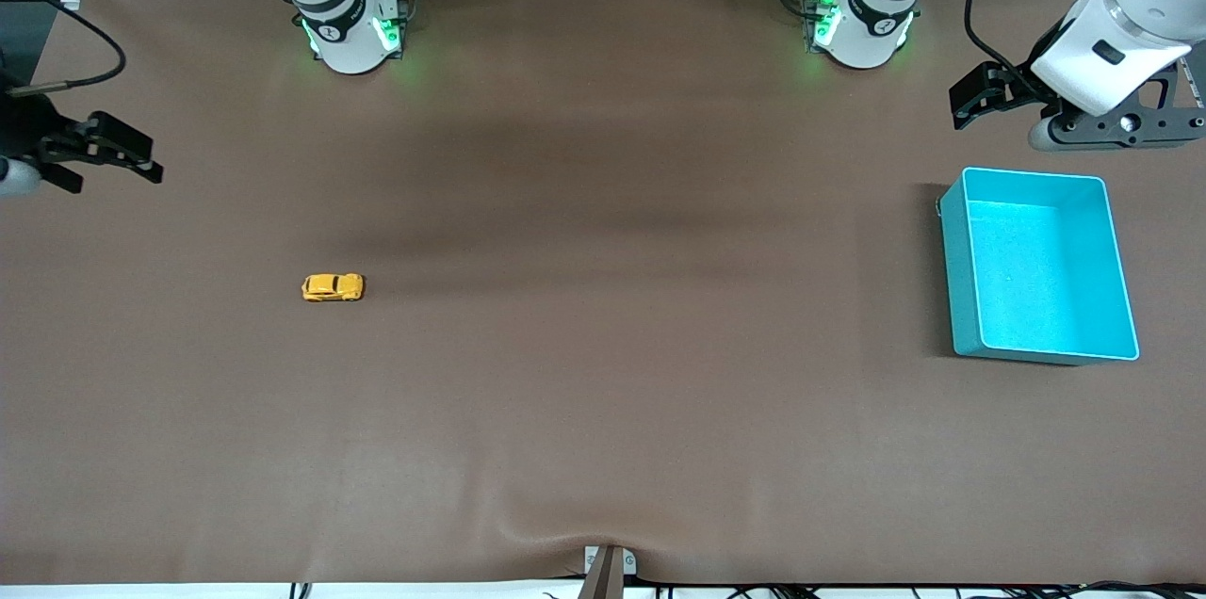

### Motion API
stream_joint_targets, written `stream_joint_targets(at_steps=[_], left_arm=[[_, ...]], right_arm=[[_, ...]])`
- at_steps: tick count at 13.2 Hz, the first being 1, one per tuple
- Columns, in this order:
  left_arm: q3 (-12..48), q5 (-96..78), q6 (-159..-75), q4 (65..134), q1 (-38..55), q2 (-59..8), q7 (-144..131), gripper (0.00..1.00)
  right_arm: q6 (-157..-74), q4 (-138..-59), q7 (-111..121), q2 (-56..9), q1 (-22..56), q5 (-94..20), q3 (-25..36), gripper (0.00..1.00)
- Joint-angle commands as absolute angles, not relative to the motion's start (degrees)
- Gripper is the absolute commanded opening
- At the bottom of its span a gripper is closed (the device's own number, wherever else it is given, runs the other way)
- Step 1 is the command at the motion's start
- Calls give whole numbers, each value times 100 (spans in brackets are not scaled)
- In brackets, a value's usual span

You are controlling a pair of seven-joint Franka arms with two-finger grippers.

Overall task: Wind and store yellow beetle car
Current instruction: 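Reach the right gripper down toward the yellow beetle car, then lower the right gripper and grip the yellow car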

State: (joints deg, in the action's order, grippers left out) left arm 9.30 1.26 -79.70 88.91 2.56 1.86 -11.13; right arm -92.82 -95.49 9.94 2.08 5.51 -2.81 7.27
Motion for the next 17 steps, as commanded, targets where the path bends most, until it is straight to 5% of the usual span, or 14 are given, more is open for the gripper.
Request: stream_joint_targets(at_steps=[1,6,13,17], left_arm=[[941,158,-7892,8877,220,290,-1116,100],[923,149,-7892,8930,211,281,-1028,100],[905,141,-7910,8938,193,272,-1107,100],[888,149,-7936,8939,150,237,-1160,100]], right_arm=[[-9858,-10035,1832,36,554,-167,668,100],[-12125,-11916,3633,-122,694,-158,466,100],[-14139,-12797,7081,-1000,817,-158,422,100],[-14405,-12788,7400,-1660,852,-132,422,100]])
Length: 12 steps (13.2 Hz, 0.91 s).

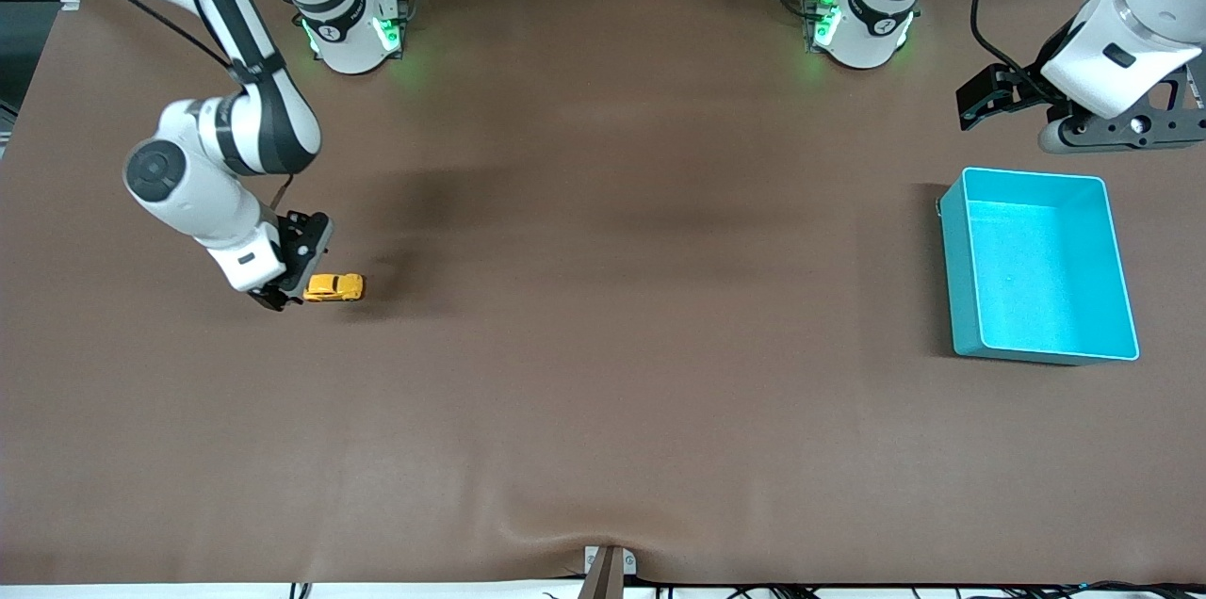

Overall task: Wind and store yellow beetle car
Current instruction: 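Lower the right gripper and grip the yellow car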

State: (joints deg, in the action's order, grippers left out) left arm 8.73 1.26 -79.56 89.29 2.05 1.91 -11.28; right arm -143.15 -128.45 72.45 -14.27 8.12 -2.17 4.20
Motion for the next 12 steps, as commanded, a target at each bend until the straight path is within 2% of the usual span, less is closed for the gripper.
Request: stream_joint_targets(at_steps=[1,4,6,10,12], left_arm=[[888,149,-7937,8947,132,237,-1169,100],[888,167,-7919,8974,97,220,-1213,100],[888,158,-7919,8974,-9,237,-1248,100],[914,141,-7901,9008,44,229,-1239,100],[923,158,-7901,9070,35,229,-1274,100]], right_arm=[[-14414,-12788,7531,-1713,861,-10,413,100],[-14738,-12797,7638,-1906,861,342,413,92],[-14827,-12797,7638,-2021,861,395,422,91],[-14889,-12797,7638,-2162,844,483,422,75],[-14906,-12797,7629,-2197,844,483,422,56]])
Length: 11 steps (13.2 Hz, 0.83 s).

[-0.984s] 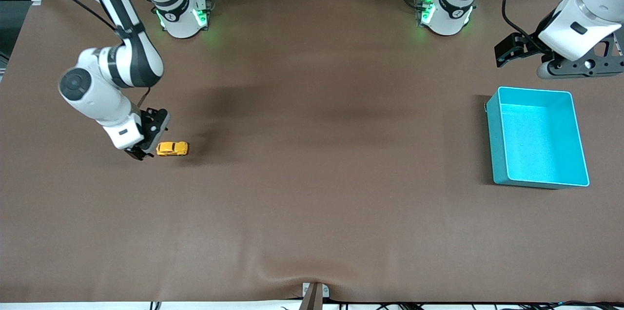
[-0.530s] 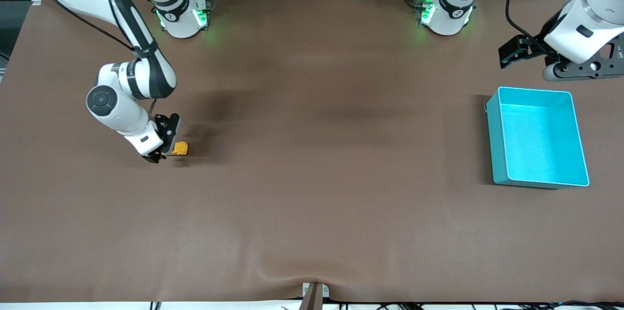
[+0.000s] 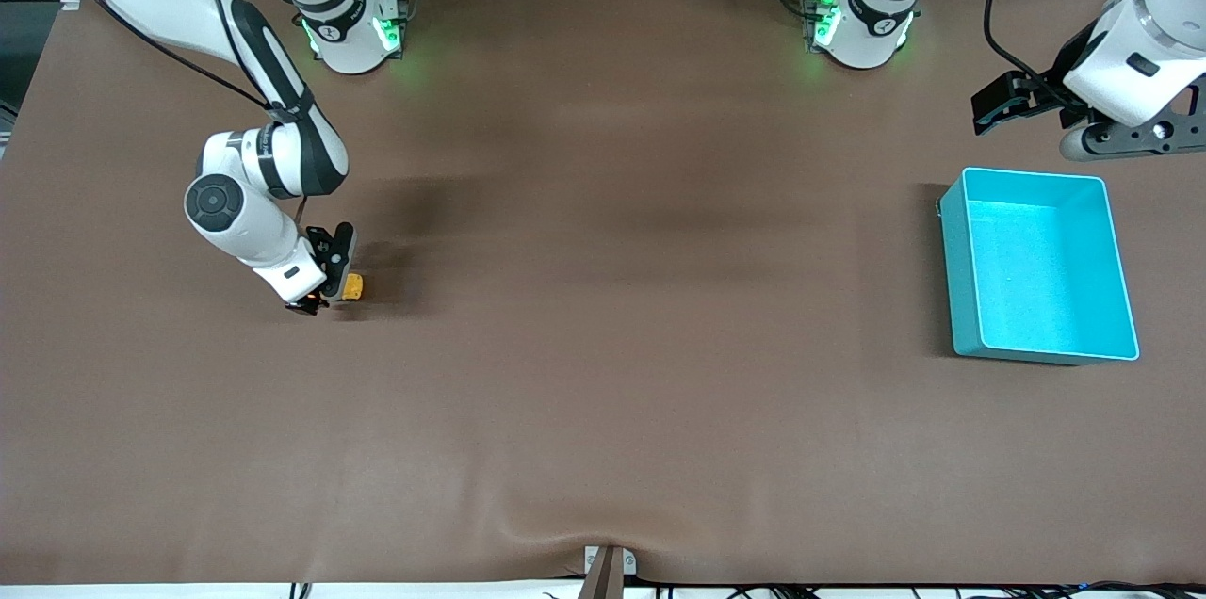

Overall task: Wind and store yellow beetle car
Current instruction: 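Lower the right gripper and grip the yellow car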

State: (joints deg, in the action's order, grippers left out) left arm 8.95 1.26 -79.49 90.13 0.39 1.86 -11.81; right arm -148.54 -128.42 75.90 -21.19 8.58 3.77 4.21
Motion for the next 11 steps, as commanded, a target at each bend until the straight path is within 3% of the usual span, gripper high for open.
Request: stream_joint_targets(at_steps=[1,6,11], left_arm=[[923,158,-7901,9070,26,229,-1266,100],[923,141,-7919,9079,0,246,-1266,100],[923,149,-7910,9114,0,264,-1292,100]], right_arm=[[-14941,-12797,7629,-2223,844,483,413,48],[-15055,-12788,7629,-2399,879,483,422,25],[-15240,-12718,7918,-2619,826,483,422,21]])
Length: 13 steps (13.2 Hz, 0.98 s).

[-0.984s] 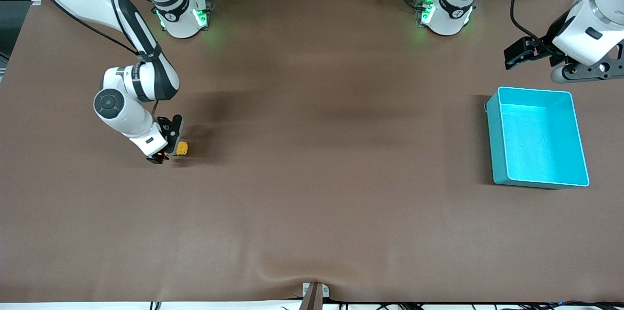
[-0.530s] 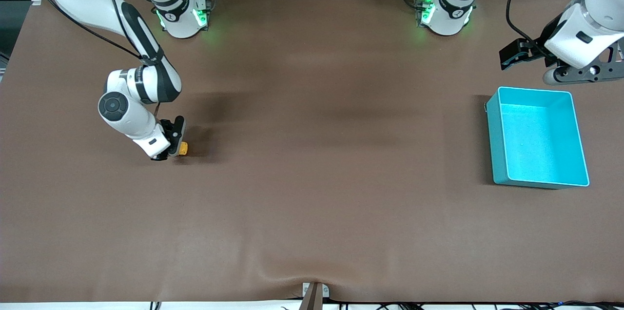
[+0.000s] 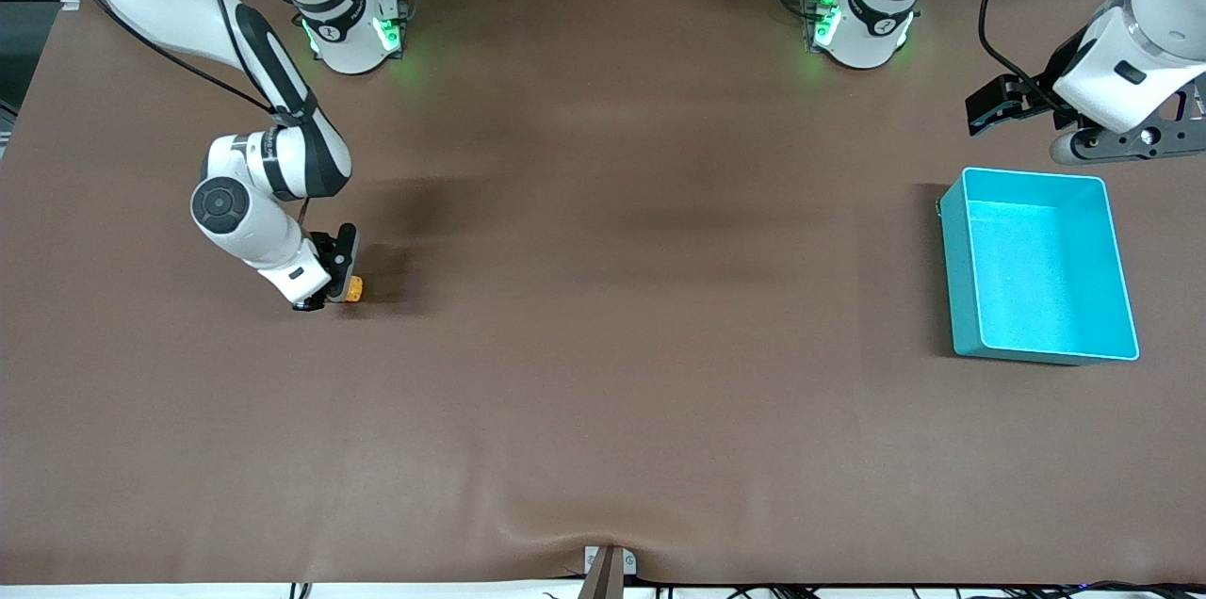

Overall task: Wind and store yellow beetle car
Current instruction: 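Lower the right gripper and grip the yellow car, then drag the car backward along the table with the right gripper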

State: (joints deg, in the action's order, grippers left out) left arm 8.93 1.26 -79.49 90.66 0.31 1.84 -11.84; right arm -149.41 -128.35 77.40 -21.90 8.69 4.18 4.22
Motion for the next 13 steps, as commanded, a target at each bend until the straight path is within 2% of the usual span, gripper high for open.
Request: stream_joint_targets(at_steps=[1,13], left_arm=[[923,149,-7910,9114,0,272,-1327,100],[914,193,-8121,9176,18,246,-1380,100]], right_arm=[[-15240,-12718,7936,-2628,826,483,422,21],[-15240,-12586,8367,-2804,282,483,422,21]])
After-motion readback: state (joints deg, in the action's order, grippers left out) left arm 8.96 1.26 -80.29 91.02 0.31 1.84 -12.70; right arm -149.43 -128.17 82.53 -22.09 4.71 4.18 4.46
